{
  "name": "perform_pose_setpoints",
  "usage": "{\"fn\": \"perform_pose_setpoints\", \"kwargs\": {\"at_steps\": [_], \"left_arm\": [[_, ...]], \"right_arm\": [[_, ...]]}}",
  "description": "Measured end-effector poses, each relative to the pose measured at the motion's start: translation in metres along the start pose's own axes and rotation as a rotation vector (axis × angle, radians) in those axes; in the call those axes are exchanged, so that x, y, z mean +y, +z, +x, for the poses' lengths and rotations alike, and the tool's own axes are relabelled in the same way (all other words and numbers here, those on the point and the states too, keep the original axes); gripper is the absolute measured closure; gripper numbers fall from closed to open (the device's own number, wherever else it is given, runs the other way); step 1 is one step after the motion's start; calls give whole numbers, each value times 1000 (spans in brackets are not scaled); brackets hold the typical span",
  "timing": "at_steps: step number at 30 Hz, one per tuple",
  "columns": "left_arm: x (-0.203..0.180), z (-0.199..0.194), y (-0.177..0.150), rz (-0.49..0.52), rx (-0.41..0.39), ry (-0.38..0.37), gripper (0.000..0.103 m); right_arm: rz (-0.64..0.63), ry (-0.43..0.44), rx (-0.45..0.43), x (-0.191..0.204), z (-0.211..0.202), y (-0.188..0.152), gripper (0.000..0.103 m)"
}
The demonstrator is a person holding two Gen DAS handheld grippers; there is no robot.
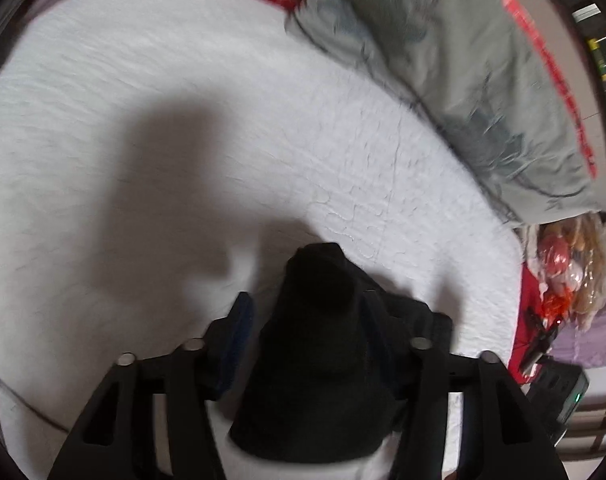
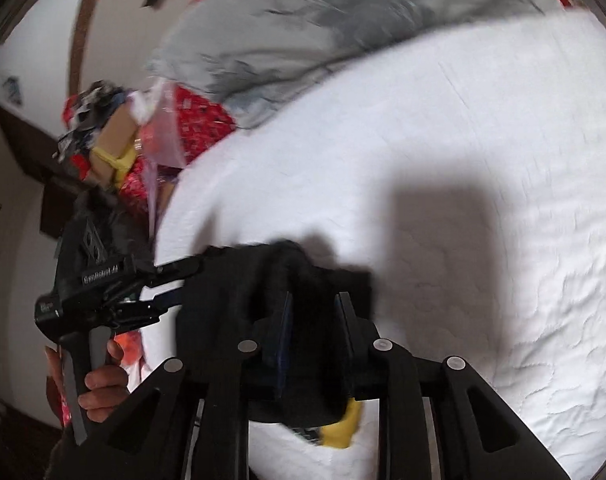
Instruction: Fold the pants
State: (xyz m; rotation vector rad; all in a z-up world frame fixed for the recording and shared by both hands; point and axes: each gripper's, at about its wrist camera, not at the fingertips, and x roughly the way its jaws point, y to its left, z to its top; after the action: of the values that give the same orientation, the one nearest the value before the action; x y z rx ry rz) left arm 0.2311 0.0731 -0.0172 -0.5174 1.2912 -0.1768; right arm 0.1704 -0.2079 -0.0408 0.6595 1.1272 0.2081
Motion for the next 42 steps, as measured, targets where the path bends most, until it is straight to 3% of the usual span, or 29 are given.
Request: {"fn": "perform_pose_setpoints", "kwargs": {"at_steps": [2,4,9,12,15,18,19,20,21,22,24,27,30,32,34,35,37,39,40,41,42], "left_arm": [[10,-22,-21,-32,-34,-37,26],[19,-32,-49,-74,-31,-91,23],[32,-11,-89,-149,48,-152,23],[42,17,-89,-214,102,-170,23],[49,35,-72,-271,114,-176,23],[52,46,-59,-299,126,-163,26],[52,48,-56,-310,125,-153,32],[47,49,-53,-305,124,-132,38],[45,50,-50,-292,132,-108,50],[43,48,-49,-285,140,-101,63],[40,42,-48,-285,150,-119,73],[35,35,-52,-255,140,-119,74],[36,51,-54,-246,146,-68,74],[35,52,-53,-253,141,-81,74],[28,47,-50,-218,135,-80,71],[29,41,-52,-203,130,-78,70],[28,32,-54,-171,108,-81,63],[26,24,-58,-152,79,-85,57],[26,19,-59,-142,57,-89,50],[27,14,-62,-135,41,-86,47],[28,10,-63,-129,16,-74,43]], "right_arm": [[-32,36,-5,14,-7,5,58],[-65,71,8,29,-9,7,51],[-47,46,70,38,6,3,50],[-1,68,90,30,11,-5,50],[-12,11,119,27,22,-11,50],[1,8,132,24,30,-14,52],[-10,-6,143,25,34,-14,60],[-27,-28,148,26,37,-14,81],[-41,-41,154,27,39,-14,89],[-50,-36,165,28,40,-14,90],[-29,24,151,28,29,-14,92],[-18,107,128,29,3,-20,92],[5,61,152,11,4,-36,92],[14,-11,167,-6,13,-45,103],[54,14,150,-13,9,-48,103],[57,35,142,-11,3,-46,94],[15,33,116,1,-9,-37,89],[-26,57,84,14,-20,-25,70],[-42,60,58,21,-26,-17,54],[-55,61,43,28,-28,-10,48],[-75,72,37,36,-27,-2,48]]}}
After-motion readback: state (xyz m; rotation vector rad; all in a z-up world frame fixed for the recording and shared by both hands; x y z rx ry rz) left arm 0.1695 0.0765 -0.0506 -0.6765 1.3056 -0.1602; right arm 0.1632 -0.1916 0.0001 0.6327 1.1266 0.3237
